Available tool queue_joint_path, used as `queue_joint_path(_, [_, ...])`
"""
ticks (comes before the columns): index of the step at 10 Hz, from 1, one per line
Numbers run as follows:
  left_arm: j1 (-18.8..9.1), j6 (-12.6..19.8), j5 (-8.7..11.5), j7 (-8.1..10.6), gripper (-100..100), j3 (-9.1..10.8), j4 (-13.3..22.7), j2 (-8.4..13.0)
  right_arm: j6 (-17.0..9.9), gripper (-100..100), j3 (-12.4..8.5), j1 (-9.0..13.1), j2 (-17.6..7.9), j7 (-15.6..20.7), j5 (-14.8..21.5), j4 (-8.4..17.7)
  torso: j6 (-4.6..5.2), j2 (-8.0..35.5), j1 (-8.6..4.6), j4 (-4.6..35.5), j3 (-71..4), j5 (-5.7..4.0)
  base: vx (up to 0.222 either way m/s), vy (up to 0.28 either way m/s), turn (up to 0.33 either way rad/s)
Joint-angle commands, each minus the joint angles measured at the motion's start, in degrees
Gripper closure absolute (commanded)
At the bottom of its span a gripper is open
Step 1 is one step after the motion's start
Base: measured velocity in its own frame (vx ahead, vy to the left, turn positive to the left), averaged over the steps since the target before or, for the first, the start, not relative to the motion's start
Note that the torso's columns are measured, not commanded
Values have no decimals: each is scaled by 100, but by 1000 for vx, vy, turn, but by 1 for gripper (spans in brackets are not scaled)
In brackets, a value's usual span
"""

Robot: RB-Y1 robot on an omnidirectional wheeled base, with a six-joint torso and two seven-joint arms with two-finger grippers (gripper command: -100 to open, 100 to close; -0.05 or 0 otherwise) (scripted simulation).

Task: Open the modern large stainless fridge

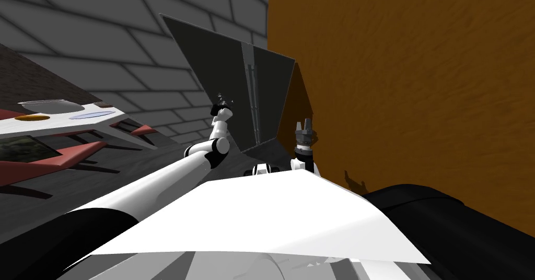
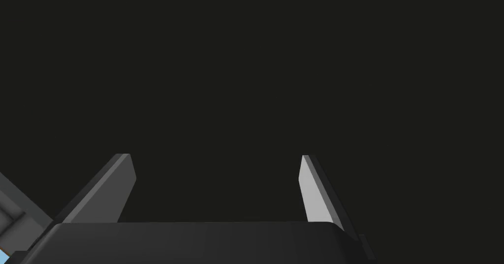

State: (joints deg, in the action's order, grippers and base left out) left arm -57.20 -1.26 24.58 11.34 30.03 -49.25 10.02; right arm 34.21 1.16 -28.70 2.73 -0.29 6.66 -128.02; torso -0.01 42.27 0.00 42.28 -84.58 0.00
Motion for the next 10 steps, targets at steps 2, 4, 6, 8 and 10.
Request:
queue_joint_path(2, [-566, 267, 72, -11, -100, 90, 566, -276, 0, 0, 0, 0, 0, 0, 0, 0, 1, -3, -6, -1, -2, -1, 28, -56, 32])
queue_joint_path(4, [-597, 267, 72, -11, -100, 90, 582, -276, 0, 0, 0, 0, 0, 0, 0, 0, 0, 4, 3, 1, 2, 0, 10, -31, 3])
queue_joint_path(6, [-870, 384, 109, -14, -100, 113, 855, -529, 0, 0, 0, 0, 0, 0, 0, 0, 0, 6, 9, 2, 4, 3, 6, -22, 25])
queue_joint_path(8, [-976, 431, 122, -16, -100, 120, 961, -680, 0, 0, 0, 0, 0, 0, 0, 0, 0, 0, -1, 0, 1, 0, 9, -24, 10])
queue_joint_path(10, [-1061, 468, 132, -18, -100, 125, 1044, -842, 0, 0, 0, 0, 0, 0, 0, 0, 0, 2, 2, 1, 1, 1, 5, -19, 7])
